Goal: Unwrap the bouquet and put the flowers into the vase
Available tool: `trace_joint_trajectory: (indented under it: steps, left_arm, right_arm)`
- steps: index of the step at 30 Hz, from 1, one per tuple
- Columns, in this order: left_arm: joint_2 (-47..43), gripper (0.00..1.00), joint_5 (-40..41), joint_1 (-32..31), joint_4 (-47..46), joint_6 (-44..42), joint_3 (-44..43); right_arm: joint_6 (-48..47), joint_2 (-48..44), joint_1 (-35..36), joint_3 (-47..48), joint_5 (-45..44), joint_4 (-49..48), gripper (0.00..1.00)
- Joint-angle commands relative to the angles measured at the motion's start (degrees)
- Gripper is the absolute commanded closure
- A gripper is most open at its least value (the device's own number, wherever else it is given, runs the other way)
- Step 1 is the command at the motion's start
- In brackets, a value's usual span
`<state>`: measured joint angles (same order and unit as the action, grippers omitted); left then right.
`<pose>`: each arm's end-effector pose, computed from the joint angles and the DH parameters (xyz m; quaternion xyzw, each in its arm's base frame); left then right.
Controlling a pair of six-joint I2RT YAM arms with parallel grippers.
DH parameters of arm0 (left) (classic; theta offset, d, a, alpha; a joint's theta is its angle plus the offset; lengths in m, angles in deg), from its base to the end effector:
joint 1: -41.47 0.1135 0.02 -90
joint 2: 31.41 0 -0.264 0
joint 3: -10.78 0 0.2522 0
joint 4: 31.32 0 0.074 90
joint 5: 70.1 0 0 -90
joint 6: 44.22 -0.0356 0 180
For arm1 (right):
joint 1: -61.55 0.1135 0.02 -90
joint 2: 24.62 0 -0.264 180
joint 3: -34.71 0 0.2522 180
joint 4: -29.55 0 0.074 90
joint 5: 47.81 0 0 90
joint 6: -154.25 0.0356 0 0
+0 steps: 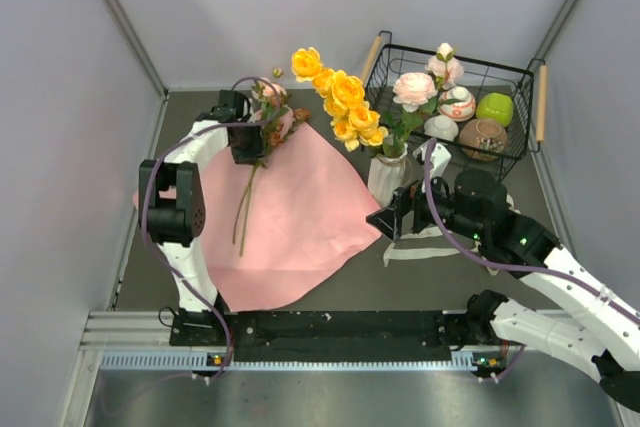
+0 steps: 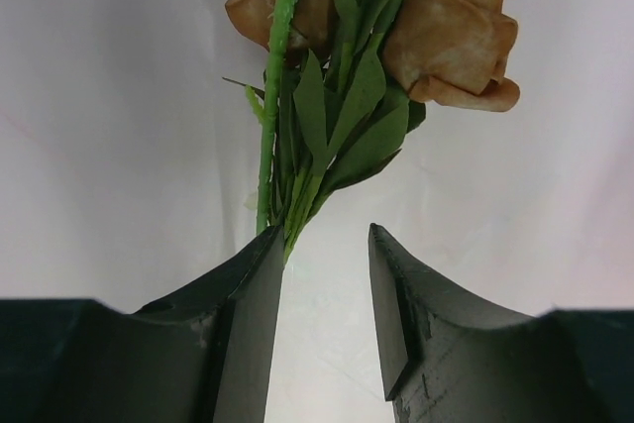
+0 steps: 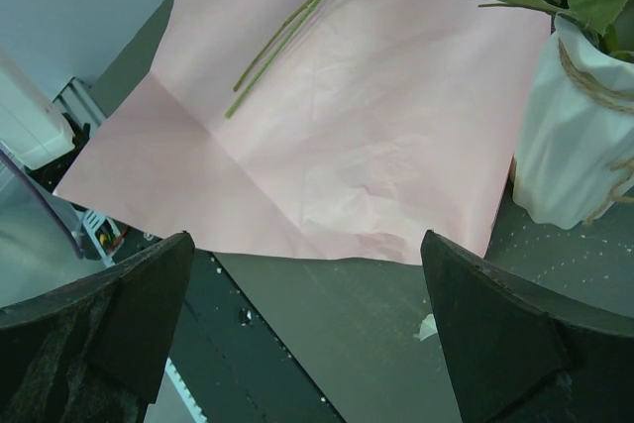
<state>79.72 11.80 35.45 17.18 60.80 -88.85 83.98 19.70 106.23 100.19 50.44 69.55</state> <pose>0.4141 -0.0487 0.2149 -0.0574 0.9620 -0.1142 0.2414 0.1171 0.1230 0.3537 -0.2161 0.7830 0.3588 0.4599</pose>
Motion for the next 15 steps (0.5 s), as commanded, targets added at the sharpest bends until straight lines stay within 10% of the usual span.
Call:
trace_joint_trajectory:
  steps: [1,15]
  left_arm:
    - [0.93,0.55,-0.25,0.31,-0.46,-0.70,-2.11]
    - [3.21,0.59,0.19,-0.57,-1.69,-0.61,1.05]
  right_arm:
    - [0.31,-0.55,-0.39,-0.04,0.10,-1.89,0.01]
    - [0.40,0.33,-0.39,0.13,0.45,-1.98,0.01]
